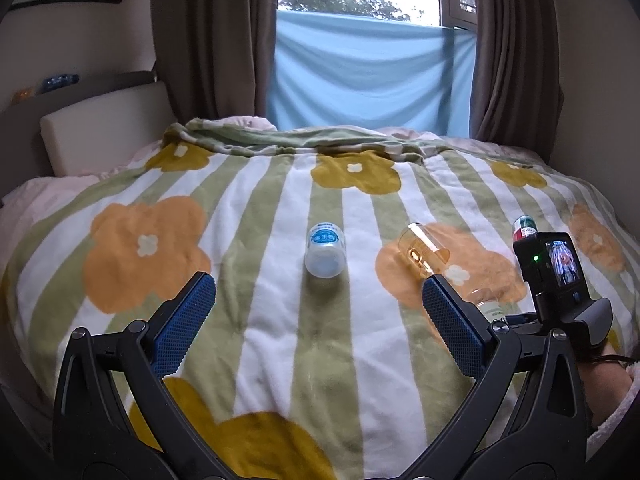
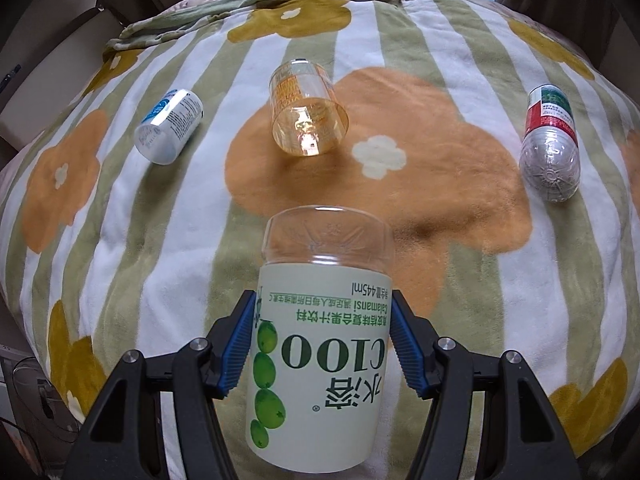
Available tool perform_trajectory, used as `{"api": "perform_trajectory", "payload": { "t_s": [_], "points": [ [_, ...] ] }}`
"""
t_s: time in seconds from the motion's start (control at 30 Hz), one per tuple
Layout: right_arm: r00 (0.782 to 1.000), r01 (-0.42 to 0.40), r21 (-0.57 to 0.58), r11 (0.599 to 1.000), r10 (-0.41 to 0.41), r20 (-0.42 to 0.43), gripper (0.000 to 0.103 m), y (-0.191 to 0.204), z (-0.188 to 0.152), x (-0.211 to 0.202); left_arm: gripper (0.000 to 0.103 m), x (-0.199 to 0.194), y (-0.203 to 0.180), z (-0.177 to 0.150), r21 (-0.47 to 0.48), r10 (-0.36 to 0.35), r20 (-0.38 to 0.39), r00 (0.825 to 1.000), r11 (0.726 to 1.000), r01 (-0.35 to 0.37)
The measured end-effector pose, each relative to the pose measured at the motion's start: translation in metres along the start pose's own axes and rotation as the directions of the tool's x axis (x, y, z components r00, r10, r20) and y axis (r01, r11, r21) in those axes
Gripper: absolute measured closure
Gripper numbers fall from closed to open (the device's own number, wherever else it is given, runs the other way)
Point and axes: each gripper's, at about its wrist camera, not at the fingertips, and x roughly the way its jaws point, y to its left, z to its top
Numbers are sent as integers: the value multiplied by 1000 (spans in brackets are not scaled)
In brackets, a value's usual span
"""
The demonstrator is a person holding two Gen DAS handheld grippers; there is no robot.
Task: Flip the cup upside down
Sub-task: 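Lift the green-labeled bottle with the right tool, set it down, open, then move the left tool to the green-labeled bottle and grasp its body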
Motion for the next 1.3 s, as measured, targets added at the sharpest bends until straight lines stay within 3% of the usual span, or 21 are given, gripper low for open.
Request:
{"api": "perform_trajectory", "payload": {
  "t_s": [0.53, 0.57, 0.63, 0.7, 0.83, 1.0, 1.07, 1.13, 1.23, 1.3],
  "points": [
    [999, -14, 38, 999, 16, -39, 42, -4, 0, 17, 0, 32, -5, -15, 11, 10, -147, 989, 1000, -9],
    [999, -21, 46, 999, 23, -41, 40, -5, 0, 16, 0, 34, -5, -16, 9, 11, -158, 987, 1000, -10],
    [999, -37, 55, 998, 39, -36, 24, -8, 0, 13, 0, 37, -6, -16, -2, 3, -179, 984, 1000, -4],
    [998, -56, 51, 997, 56, -4, 0, -10, -1, 5, 0, 39, -7, -16, -11, -9, -198, 980, 1000, 7],
    [995, -74, 35, 997, 71, 77, 0, -17, -4, -21, 0, 39, -14, -10, 5, -6, -229, 973, 1000, 8],
    [975, -118, 37, 992, 109, 195, 0, -41, -12, -65, 0, 35, -33, 14, 28, -57, -271, 961, 997, 66],
    [951, -156, -17, 988, 155, 269, 0, -50, -19, -88, 0, 36, -46, 25, 42, -83, -295, 952, 994, 99],
    [925, -115, -87, 990, 139, 353, 0, -54, -28, -111, 0, 39, -61, 35, 34, -119, -335, 935, 990, 138],
    [908, 42, -106, 994, 7, 418, 0, -65, -44, -138, 0, 52, -86, 45, -1, -191, -400, 896, 978, 207],
    [870, 113, -74, 991, -62, 490, 0, -77, -57, -153, 0, 66, -106, 46, 2, -205, -463, 863, 973, 232]
  ]
}}
